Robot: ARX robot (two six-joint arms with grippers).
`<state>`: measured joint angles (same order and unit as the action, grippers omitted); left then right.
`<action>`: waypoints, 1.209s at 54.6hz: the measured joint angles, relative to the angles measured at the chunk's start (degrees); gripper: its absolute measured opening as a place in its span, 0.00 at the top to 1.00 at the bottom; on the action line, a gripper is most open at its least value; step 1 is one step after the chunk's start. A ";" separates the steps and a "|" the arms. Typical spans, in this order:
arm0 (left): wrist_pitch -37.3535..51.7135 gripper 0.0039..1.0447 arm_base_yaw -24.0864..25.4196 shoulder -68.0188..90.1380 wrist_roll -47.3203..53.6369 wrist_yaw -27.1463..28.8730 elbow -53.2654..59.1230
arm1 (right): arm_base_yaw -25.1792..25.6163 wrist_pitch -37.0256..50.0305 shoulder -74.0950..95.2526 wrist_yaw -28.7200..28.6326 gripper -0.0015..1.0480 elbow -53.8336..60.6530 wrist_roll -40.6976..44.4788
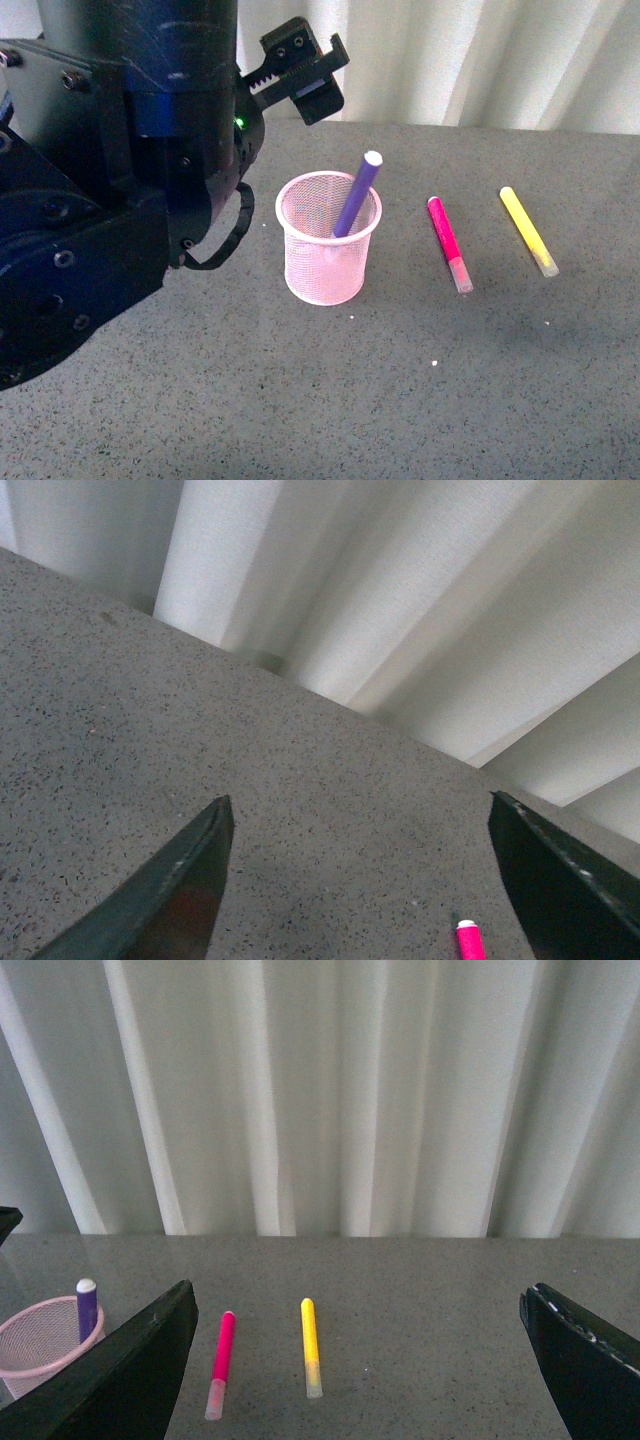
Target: Insert purple and pink pens into pink cup
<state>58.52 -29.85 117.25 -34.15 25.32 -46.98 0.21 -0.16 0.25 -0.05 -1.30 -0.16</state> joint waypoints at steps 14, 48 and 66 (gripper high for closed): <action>-8.39 0.06 4.20 -10.60 1.55 -12.07 2.84 | 0.00 0.00 0.00 0.00 0.07 0.00 0.00; -37.16 0.06 44.13 -55.52 9.68 -49.77 25.24 | 0.00 0.00 0.00 0.00 0.07 0.00 0.00; -5.51 0.63 42.31 -60.59 31.91 -37.13 42.97 | 0.00 0.00 0.00 -0.02 0.07 0.00 0.00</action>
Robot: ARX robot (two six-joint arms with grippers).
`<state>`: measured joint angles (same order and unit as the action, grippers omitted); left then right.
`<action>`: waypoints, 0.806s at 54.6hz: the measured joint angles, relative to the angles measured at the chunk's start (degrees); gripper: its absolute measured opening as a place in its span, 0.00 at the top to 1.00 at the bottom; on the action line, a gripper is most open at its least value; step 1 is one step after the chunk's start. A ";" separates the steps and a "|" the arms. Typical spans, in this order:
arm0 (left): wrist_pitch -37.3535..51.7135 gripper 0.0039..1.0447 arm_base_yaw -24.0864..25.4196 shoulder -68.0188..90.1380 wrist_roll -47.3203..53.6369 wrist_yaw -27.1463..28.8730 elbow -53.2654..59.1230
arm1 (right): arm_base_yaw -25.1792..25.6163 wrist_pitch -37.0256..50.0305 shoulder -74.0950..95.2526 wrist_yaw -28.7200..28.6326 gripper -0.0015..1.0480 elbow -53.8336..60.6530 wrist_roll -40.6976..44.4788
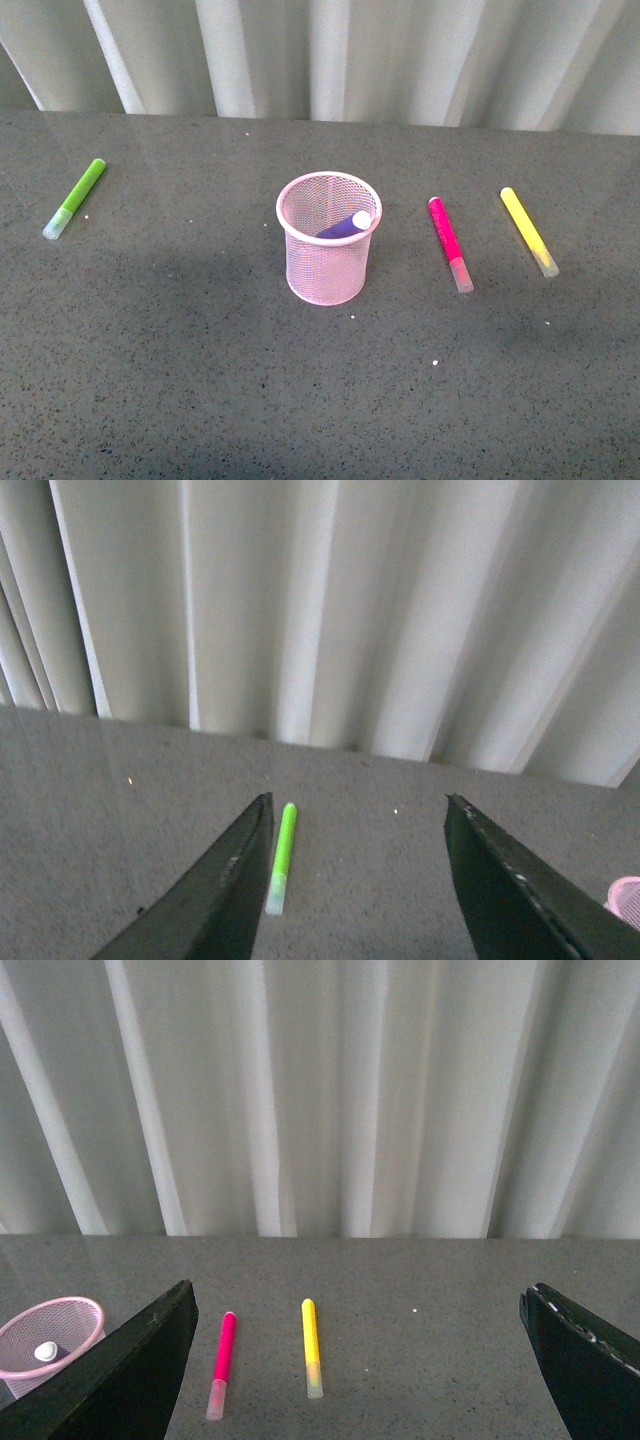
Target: Insert purple and pink pens into pink cup
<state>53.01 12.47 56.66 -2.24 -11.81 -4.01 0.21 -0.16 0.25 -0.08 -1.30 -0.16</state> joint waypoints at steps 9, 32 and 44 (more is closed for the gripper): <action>-7.43 0.97 -3.74 -8.74 1.31 3.37 2.40 | 0.00 0.00 0.00 0.02 0.07 0.00 0.00; -22.47 0.97 -12.28 -25.79 1.81 11.63 3.48 | 0.00 0.00 0.00 -0.02 0.07 0.00 0.00; -28.61 0.97 -12.44 -32.24 1.79 11.74 3.50 | 0.00 0.00 0.00 0.02 0.07 0.00 0.00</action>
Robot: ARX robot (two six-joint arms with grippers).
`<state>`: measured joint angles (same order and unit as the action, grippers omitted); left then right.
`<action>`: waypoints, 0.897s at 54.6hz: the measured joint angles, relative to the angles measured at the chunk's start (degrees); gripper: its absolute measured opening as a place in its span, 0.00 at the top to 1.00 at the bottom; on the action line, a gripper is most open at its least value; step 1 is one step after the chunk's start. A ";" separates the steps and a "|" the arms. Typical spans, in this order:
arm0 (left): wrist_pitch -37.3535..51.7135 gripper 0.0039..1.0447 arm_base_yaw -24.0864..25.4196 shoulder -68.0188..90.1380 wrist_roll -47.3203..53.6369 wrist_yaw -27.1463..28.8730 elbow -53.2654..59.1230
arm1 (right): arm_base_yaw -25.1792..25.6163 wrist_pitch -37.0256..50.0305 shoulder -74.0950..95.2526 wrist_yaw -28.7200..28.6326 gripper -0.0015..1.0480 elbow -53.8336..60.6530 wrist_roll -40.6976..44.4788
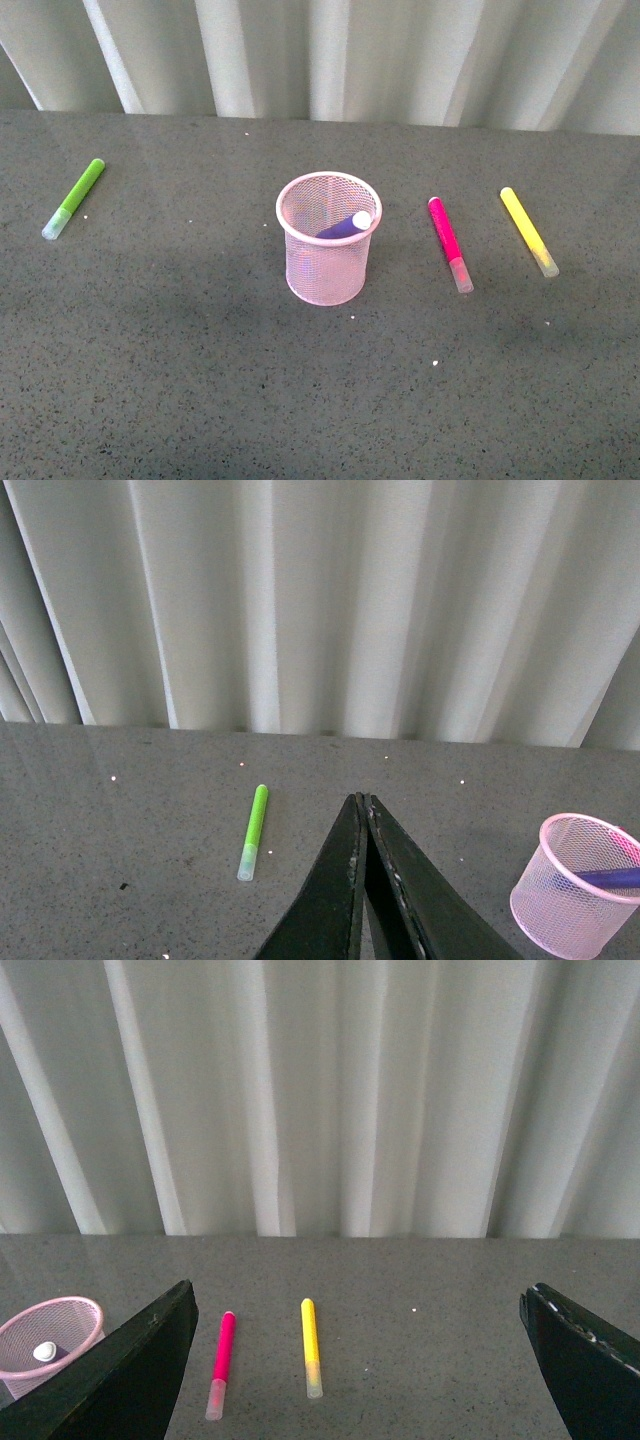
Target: Insert purple and pink pens into pink cup
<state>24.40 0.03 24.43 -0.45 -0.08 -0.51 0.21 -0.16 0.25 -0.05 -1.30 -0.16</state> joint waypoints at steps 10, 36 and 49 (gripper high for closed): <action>-4.79 0.97 0.00 -4.96 0.00 0.02 0.00 | 0.00 0.00 0.00 0.00 0.07 0.00 0.00; -14.91 0.97 0.00 -15.12 0.02 0.02 0.00 | 0.00 0.00 0.00 0.00 0.07 0.00 0.02; -24.28 0.97 -0.02 -24.17 0.02 0.11 -0.02 | 0.00 0.00 0.00 0.00 0.07 0.00 0.00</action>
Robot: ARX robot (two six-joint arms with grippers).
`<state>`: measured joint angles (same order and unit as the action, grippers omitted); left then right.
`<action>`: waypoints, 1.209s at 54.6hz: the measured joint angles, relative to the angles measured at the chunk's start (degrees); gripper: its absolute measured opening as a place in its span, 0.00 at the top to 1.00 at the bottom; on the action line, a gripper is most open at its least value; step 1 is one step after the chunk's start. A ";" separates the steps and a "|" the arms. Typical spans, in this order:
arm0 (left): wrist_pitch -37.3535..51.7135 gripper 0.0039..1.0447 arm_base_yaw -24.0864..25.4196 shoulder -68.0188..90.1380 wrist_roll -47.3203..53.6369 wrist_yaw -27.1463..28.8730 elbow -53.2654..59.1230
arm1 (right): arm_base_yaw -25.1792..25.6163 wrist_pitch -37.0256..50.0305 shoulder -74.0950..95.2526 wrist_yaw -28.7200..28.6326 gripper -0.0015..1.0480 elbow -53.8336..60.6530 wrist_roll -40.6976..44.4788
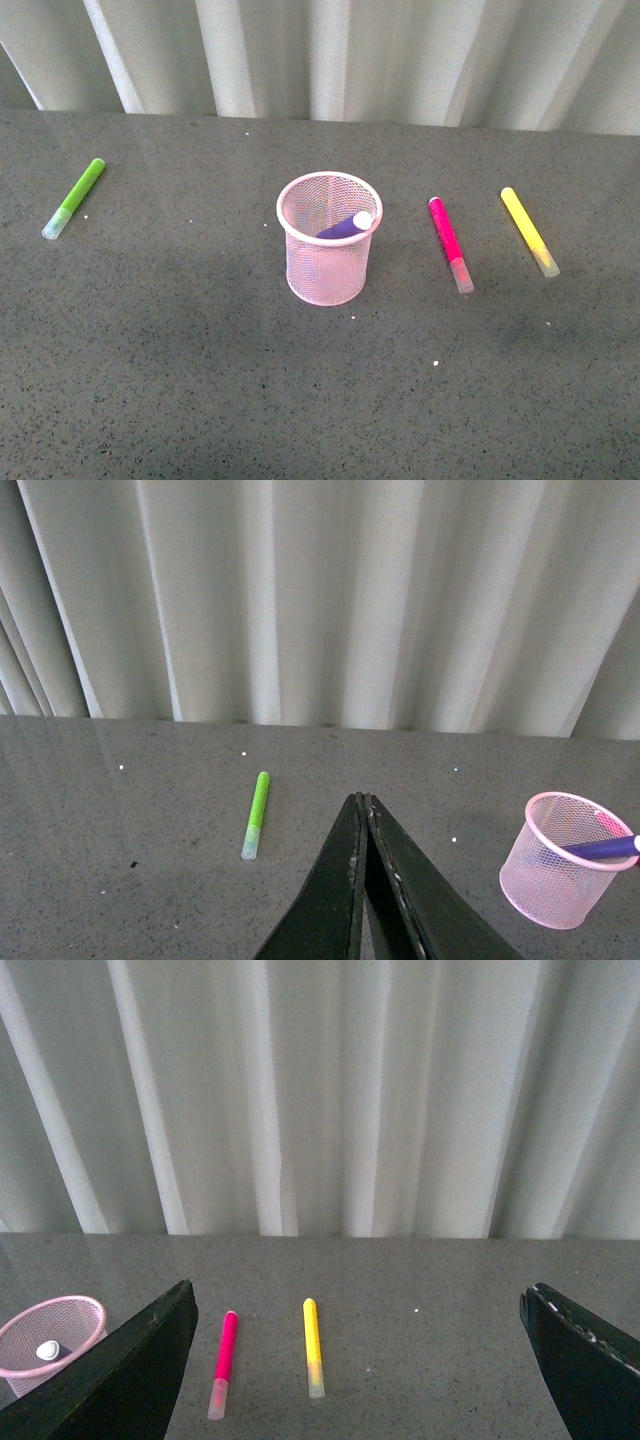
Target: Insert purple and pink pens into pink cup
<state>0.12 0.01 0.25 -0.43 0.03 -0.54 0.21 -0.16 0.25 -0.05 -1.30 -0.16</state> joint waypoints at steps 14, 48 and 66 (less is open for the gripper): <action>-0.09 0.88 0.00 -0.02 0.00 0.00 0.00 | 0.00 0.00 0.00 0.00 0.07 0.00 0.00; -0.09 0.07 0.00 -0.04 0.09 -0.02 0.00 | 6.45 28.79 75.95 -4.52 0.07 -48.57 -2.10; -0.09 0.06 -0.02 -0.04 0.09 -0.02 0.00 | -4.48 2.01 120.15 -1.16 0.07 -69.81 3.45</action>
<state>0.03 -0.01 0.21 -0.34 0.01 -0.54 -4.27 1.85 120.40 -1.21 -71.11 3.29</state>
